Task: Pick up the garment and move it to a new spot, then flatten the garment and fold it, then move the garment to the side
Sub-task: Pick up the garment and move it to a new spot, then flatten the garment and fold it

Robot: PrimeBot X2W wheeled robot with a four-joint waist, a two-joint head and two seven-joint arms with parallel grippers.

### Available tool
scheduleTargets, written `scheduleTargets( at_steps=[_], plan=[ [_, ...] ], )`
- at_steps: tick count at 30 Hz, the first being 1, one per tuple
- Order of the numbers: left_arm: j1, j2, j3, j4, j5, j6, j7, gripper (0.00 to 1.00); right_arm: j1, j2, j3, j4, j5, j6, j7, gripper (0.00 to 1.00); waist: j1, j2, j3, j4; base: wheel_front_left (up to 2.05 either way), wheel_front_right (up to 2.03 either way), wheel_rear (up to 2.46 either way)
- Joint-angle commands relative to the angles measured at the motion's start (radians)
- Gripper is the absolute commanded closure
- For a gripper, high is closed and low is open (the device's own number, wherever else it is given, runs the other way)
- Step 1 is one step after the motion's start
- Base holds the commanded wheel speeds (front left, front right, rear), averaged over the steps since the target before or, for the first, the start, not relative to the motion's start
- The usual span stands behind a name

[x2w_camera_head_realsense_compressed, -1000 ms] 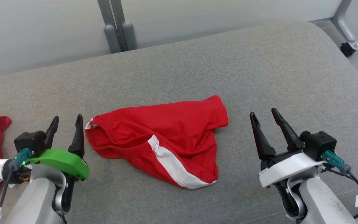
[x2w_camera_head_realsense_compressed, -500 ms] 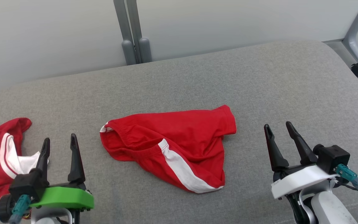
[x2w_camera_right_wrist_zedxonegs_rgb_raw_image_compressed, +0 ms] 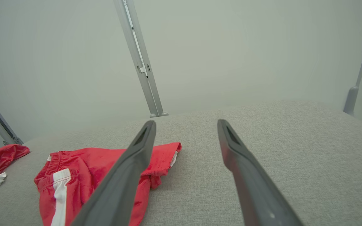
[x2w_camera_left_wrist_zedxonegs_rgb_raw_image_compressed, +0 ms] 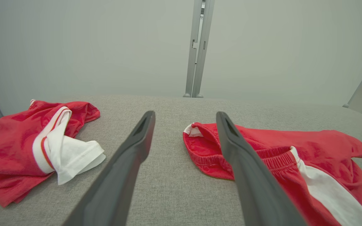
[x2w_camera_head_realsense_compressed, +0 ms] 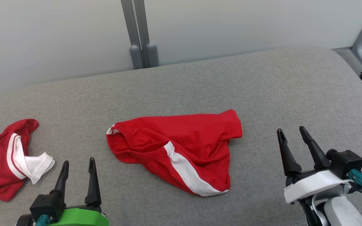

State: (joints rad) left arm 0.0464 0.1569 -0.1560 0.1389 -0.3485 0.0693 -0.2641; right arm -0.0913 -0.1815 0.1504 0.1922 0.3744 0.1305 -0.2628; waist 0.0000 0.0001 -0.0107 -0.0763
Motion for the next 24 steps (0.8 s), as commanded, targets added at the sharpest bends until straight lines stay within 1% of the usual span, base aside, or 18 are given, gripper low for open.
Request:
scheduleTargets(
  at_steps=[1, 12, 24],
  plan=[
    [-0.006, -0.005, 0.010, 0.003, 0.018, -0.008, 0.000, 0.00, 0.003, -0.007, -0.006, -0.005, -0.001, 0.000, -0.002, 0.00, 0.0000, -0.0001, 0.000, 0.001, 0.00, 0.00, 0.00],
    [-0.030, -0.039, 0.032, 0.031, 0.032, -0.050, 0.000, 0.00, 0.006, -0.004, -0.002, 0.006, 0.001, 0.000, -0.002, 0.00, 0.0000, -0.0001, 0.000, 0.003, 0.00, 0.00, 0.00],
    [-0.040, -0.060, 0.051, 0.057, 0.052, -0.070, -0.001, 0.00, 0.004, -0.005, 0.000, 0.012, 0.005, 0.000, -0.002, 0.00, 0.0000, -0.0001, -0.001, 0.005, 0.00, 0.00, 0.00]
  ],
)
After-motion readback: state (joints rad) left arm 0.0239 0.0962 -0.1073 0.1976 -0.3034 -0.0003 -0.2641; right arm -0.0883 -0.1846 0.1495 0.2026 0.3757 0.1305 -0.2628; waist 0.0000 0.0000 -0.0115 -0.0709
